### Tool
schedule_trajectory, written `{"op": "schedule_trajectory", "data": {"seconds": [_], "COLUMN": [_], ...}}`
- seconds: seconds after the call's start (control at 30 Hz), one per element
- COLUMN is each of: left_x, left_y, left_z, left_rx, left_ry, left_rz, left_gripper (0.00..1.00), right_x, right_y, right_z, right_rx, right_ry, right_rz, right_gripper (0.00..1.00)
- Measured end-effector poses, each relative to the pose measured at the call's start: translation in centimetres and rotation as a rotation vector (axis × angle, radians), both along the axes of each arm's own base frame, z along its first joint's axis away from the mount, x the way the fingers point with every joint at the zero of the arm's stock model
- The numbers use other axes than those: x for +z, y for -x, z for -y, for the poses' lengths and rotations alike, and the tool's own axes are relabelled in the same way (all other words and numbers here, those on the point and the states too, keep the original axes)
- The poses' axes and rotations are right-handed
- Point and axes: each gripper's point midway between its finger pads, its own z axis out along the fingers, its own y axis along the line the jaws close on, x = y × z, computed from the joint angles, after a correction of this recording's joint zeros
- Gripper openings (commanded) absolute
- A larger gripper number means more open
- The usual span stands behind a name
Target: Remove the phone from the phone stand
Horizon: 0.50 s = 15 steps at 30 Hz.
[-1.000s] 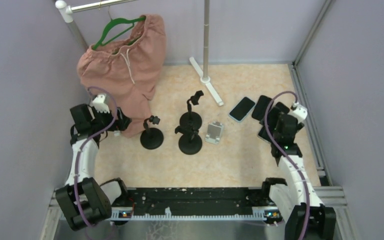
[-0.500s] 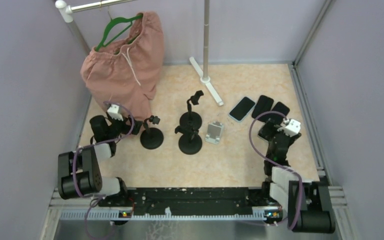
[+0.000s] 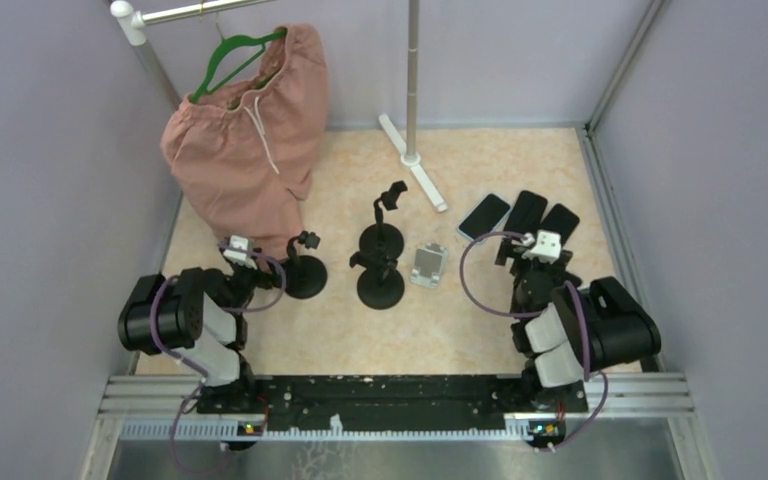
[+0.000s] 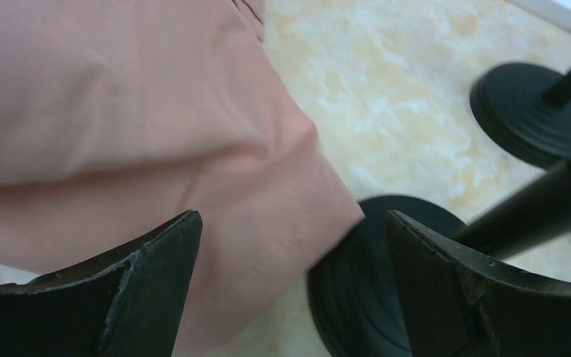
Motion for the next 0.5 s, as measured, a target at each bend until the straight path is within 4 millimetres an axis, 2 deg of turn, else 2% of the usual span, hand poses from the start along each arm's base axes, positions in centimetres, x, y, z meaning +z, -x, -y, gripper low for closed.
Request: {"op": "schedule_trajectory", "data": {"seconds": [0.07,0.13,0.17,0.23,0.3,0.33,0.4,0.5], "left_x": [-1.2,-1.0,-0.4,1.0,2.5,3.2,3.9,3.2], "left_y": [0.7,0.4,-0.3,-2.9,-5.5,-6.1,-6.5,-6.3], "left_z": [0.9,1.1,0.9,0.4,0.6,0.9,1.4,1.0], "left_rx": [-0.019,-0.022,-0.013,0.01,0.035,0.035,0.041,0.065], "left_ry": [-0.014,-0.029,-0.036,-0.052,-0.081,-0.088,-0.101,-0.114], "left_rz": [-0.028,-0.015,0.006,0.04,0.065,0.076,0.093,0.066], "left_gripper": [0.99,0.99,0.99,0.99,0.99,0.99,0.99,0.99], "right_x": [-0.6,-1.7,-2.0,-2.1,-1.8,-1.5,-0.1,0.9], "right_y": [-0.1,-0.1,0.0,0.0,-0.8,-1.5,-3.3,-3.9], "right_z": [-0.6,-0.9,-0.8,-0.5,0.2,0.7,2.0,2.6], "right_rx": [0.034,0.053,0.054,0.045,0.016,0.004,-0.026,-0.038], "right_ry": [0.042,0.077,0.084,0.09,0.069,0.051,0.002,-0.038], "right_rz": [-0.028,-0.072,-0.083,-0.089,-0.087,-0.086,-0.052,-0.021], "right_gripper": [0.99,0.99,0.99,0.99,0.99,0.99,0.99,0.99]}}
